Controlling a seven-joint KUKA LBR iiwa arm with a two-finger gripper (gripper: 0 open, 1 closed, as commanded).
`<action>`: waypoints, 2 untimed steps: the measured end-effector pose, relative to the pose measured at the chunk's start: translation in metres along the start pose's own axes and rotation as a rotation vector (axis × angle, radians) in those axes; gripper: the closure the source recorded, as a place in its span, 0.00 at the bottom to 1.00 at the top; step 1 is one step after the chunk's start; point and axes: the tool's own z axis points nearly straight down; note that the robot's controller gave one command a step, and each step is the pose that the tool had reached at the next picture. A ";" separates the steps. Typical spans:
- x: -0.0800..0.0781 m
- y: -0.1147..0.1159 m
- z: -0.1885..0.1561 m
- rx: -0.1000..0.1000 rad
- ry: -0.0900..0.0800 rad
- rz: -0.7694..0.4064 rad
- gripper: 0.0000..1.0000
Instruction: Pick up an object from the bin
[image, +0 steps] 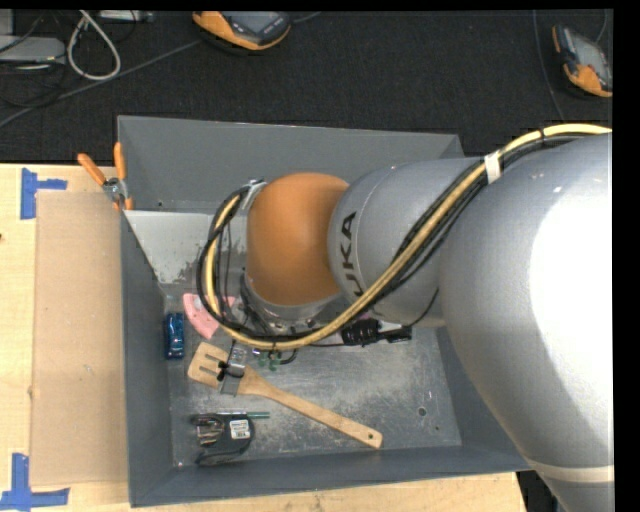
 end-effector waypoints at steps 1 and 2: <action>-0.002 -0.007 0.020 0.008 0.012 0.024 0.00; 0.003 0.004 0.054 0.002 0.003 0.340 0.00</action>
Offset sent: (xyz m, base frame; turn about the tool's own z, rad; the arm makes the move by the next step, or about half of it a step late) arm -0.0017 0.0083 -0.0583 0.3481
